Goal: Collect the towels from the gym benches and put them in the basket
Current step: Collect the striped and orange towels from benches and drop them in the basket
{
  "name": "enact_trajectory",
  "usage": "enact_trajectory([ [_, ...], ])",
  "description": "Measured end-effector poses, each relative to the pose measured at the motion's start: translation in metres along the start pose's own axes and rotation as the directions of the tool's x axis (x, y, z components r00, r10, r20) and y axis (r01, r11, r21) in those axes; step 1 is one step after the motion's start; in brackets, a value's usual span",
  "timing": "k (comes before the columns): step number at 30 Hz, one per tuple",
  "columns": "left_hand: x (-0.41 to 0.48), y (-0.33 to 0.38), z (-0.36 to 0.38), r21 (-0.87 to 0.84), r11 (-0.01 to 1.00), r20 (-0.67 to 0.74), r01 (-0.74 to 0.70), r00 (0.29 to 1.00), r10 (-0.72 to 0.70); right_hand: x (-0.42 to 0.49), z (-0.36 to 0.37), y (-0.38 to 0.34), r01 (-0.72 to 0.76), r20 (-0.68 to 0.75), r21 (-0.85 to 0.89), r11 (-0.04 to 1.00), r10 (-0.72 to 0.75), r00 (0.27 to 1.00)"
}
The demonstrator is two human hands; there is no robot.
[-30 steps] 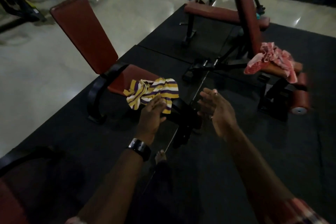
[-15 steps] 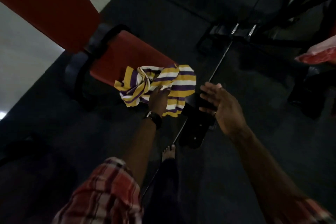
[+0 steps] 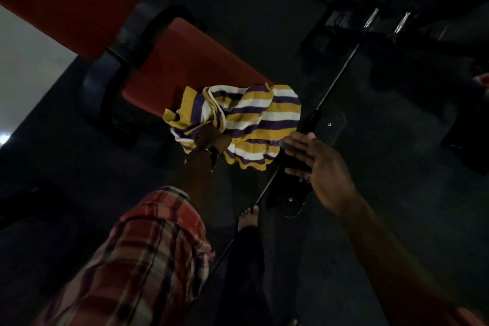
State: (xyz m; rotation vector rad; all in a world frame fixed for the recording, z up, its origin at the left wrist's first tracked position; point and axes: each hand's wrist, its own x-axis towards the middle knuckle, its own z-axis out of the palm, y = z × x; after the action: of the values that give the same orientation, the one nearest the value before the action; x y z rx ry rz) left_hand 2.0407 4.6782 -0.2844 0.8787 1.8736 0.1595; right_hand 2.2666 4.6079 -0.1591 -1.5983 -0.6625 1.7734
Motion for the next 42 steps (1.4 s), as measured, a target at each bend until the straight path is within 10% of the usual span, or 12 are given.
enact_trajectory([
  [9, -0.166, 0.052, 0.018, -0.549, 0.832, 0.112, -0.085, 0.978, 0.174, -0.067, -0.044, -0.042, 0.066, -0.082, 0.088, 0.994, -0.059, 0.995],
  [19, -0.400, 0.178, 0.110, -0.704, 0.610, 0.246, -0.362, 0.682, 0.688, -0.171, -0.195, -0.100, 0.336, 0.164, -0.216, 0.917, -0.305, 0.938],
  [23, -0.455, 0.226, 0.168, -0.731, 0.522, 0.224, -0.441, 0.567, 0.793, -0.209, -0.269, -0.125, 0.439, -0.049, -0.275, 0.855, -0.469, 0.882],
  [27, -0.459, 0.252, 0.213, -0.446, 0.524, -0.095, -0.725, 0.621, 0.778, -0.243, -0.327, -0.156, 0.498, -0.175, -0.026, 0.867, -0.495, 0.851],
  [32, -0.428, 0.254, 0.289, 0.185, 0.773, 0.421, -0.607, 0.760, 0.496, -0.258, -0.395, -0.205, 0.545, -0.198, 0.303, 0.782, -0.508, 0.838],
  [37, -0.414, 0.326, 0.346, -0.116, 0.773, 0.029, -0.623, 0.776, 0.630, -0.232, -0.466, -0.229, 0.597, -0.423, 0.259, 0.760, -0.466, 0.777],
  [42, -0.412, 0.437, 0.386, -0.619, 0.628, -0.074, -0.472, 0.831, 0.552, -0.188, -0.534, -0.242, 0.611, -0.521, 0.068, 0.789, -0.494, 0.696],
])
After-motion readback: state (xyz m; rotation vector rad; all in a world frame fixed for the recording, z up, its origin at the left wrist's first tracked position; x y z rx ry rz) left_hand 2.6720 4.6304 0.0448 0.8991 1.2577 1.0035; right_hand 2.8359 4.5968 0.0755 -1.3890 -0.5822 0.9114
